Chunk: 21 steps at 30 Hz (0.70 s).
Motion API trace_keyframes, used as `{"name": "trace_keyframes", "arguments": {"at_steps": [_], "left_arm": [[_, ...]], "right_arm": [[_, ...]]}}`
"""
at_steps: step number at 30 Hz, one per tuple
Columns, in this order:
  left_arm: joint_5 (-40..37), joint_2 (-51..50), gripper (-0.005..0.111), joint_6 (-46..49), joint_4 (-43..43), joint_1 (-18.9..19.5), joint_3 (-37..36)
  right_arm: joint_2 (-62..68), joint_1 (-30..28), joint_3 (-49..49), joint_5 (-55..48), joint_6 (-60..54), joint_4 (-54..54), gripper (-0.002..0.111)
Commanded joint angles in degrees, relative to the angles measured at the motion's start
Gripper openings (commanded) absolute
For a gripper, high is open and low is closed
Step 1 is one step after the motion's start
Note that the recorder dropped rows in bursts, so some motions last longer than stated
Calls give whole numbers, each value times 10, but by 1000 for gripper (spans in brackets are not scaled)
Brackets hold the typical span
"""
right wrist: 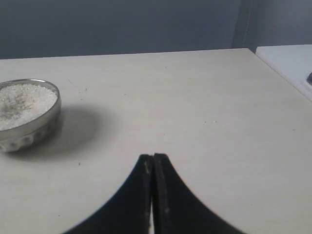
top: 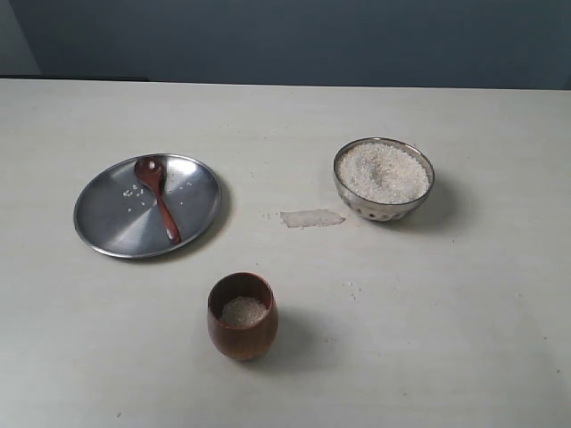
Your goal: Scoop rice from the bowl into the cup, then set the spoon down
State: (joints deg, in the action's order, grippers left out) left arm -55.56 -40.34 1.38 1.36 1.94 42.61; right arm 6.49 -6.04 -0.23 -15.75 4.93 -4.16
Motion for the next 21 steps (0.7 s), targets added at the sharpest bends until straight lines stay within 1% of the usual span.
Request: {"name": "trace_keyframes", "arguments": {"at_steps": [1,4,21], "left_arm": [[3,0,0,0,0,2,3],[3,0,0,0,0,2,3],[2,0,0,0,0,2,3]], "right_arm": [[-50,-2,2,-30,-3,5,0],[-65,-2,2,-50,-3,5,0],[-65,-2,2,-48,-3,5,0]]}}
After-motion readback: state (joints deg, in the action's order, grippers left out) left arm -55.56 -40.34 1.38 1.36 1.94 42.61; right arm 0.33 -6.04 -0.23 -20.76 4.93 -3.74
